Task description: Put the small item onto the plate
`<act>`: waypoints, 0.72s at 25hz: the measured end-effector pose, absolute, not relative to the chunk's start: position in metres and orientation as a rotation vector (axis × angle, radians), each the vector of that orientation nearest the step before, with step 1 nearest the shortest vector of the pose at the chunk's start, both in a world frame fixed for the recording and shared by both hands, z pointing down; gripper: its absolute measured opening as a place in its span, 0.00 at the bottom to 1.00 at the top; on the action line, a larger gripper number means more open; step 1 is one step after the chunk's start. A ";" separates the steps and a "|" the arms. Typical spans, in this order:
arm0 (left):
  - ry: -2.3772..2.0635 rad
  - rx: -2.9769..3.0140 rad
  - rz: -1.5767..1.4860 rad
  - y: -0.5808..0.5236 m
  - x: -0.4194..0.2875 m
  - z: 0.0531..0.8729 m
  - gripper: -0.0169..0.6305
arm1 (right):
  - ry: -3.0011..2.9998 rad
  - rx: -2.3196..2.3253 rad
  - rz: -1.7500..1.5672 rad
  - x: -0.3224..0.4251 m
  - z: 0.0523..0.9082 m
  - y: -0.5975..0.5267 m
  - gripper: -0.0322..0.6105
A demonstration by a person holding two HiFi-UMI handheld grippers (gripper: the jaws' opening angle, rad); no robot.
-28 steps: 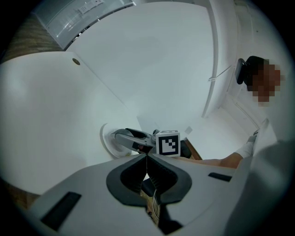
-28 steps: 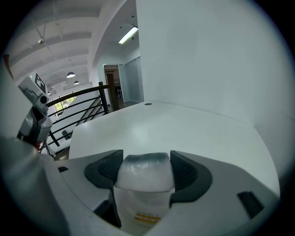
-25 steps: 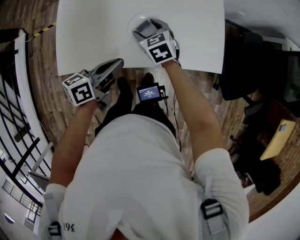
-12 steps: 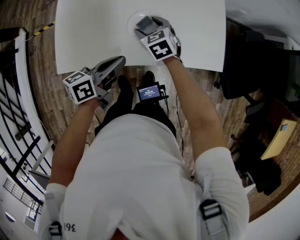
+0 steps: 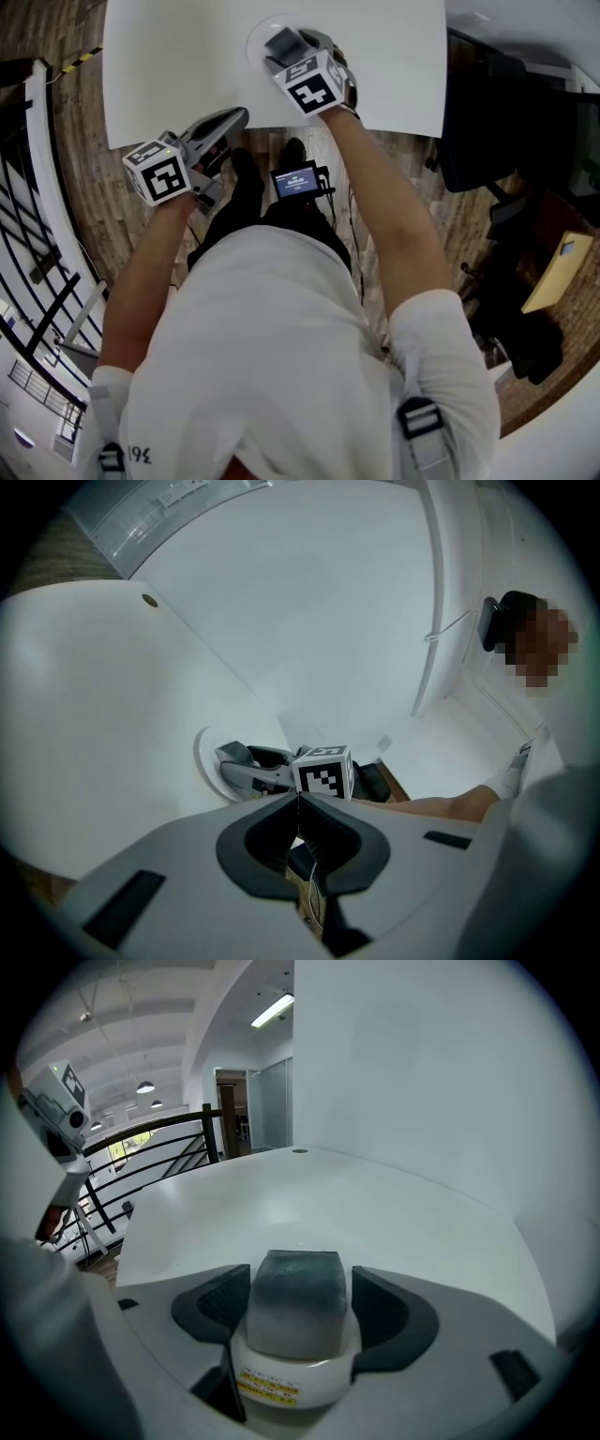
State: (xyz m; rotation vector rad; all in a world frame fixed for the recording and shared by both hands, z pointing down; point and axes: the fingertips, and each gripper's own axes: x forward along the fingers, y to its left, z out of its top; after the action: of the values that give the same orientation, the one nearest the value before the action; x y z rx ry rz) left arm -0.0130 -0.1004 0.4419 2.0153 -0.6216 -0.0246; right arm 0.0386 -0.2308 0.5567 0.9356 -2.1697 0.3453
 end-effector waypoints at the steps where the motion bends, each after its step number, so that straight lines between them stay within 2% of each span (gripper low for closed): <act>1: -0.622 2.016 -0.026 -0.101 -0.012 0.441 0.03 | -2.169 0.939 0.346 0.040 0.556 -0.231 0.56; 12: -0.631 2.016 -0.047 -0.105 -0.018 0.438 0.03 | -2.182 0.972 0.278 0.037 0.542 -0.230 0.56; 14: -0.629 2.016 -0.057 -0.105 -0.021 0.436 0.03 | -2.201 0.986 0.271 0.035 0.534 -0.229 0.60; 18: -0.626 2.013 -0.087 -0.106 -0.022 0.431 0.03 | -2.232 1.013 0.291 0.035 0.521 -0.226 0.60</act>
State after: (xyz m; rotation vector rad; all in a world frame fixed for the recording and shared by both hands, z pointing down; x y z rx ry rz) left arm -0.0224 -0.1061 0.4308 2.0129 -0.6260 -0.0870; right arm 0.0353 -0.2260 0.5206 1.0132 -2.2322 0.2909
